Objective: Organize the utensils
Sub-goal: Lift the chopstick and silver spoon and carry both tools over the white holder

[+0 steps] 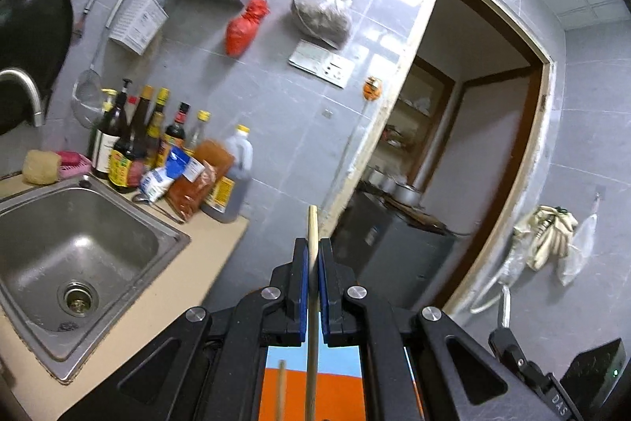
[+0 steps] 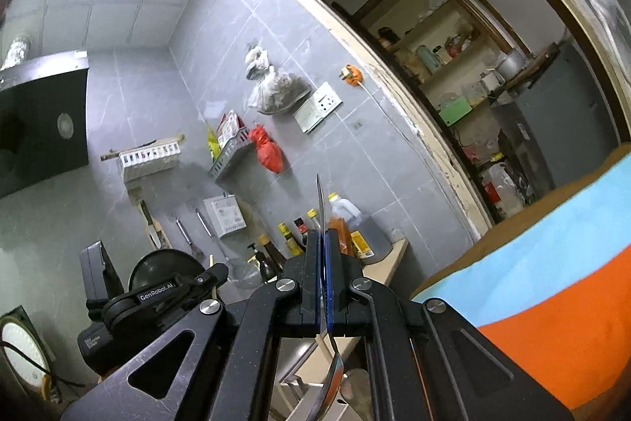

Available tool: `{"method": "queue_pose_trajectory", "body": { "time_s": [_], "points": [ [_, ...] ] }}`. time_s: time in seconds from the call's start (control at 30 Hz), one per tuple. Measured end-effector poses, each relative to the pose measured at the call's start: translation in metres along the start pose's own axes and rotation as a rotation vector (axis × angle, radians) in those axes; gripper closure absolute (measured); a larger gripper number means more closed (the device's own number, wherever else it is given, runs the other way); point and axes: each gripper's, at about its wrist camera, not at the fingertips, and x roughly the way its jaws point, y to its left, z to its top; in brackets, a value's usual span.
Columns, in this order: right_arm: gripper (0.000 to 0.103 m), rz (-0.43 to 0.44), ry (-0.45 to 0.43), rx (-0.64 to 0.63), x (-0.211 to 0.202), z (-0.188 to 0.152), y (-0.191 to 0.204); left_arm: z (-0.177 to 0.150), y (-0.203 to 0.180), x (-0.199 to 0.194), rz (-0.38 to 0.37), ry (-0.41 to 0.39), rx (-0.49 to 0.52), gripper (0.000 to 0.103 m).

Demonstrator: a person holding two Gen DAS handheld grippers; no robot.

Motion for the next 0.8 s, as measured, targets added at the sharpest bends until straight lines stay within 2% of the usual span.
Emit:
{"method": "queue_pose_trajectory", "body": {
  "time_s": [0.17,0.43,0.67,0.8],
  "points": [
    [0.101,-0.011,0.0,-0.043,0.005,-0.019,-0.003,-0.017,0.004,-0.002,0.038,-0.044,0.02,0.098],
    [0.101,-0.022,0.017,-0.145,0.006,-0.024,0.001,-0.017,0.011,0.002,0.033,-0.071,-0.01,0.098],
    [0.101,-0.028,0.018,-0.145,0.003,-0.02,-0.002,-0.012,0.01,0.005,0.022,-0.088,-0.014,0.098],
    [0.101,-0.034,0.023,-0.146,0.003,-0.021,-0.003,-0.017,0.006,0.008,0.009,-0.067,0.005,0.098]
  ]
}}
